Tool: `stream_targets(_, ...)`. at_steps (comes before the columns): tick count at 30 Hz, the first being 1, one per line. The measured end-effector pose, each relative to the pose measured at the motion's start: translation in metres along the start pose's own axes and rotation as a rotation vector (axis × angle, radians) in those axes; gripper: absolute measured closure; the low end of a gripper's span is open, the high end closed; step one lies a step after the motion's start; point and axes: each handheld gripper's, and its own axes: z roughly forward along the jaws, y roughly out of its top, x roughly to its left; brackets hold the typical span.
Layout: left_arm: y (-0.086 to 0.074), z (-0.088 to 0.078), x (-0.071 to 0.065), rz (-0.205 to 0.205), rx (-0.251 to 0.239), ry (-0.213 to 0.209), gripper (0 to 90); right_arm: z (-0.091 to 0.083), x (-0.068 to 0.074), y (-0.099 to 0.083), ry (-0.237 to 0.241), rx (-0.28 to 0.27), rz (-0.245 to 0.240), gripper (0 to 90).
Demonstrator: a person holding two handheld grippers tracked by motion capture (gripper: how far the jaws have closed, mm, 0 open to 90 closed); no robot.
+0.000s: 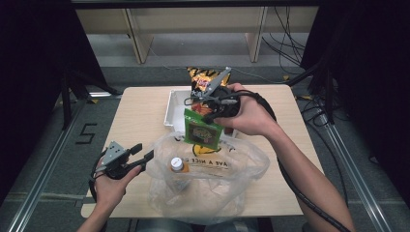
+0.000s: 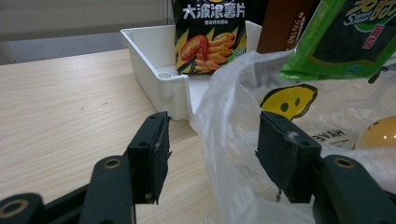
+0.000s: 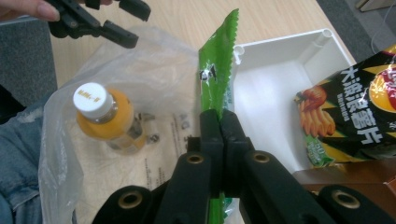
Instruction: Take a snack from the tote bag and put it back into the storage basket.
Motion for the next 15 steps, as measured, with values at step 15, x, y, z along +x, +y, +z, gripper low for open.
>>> stream_targets(15,-0.001,0.001,0.000,-0.003,0.001,-0.005,43.7,-0.009,-0.011,0.011,-0.031,-0.051,0.037,90.0)
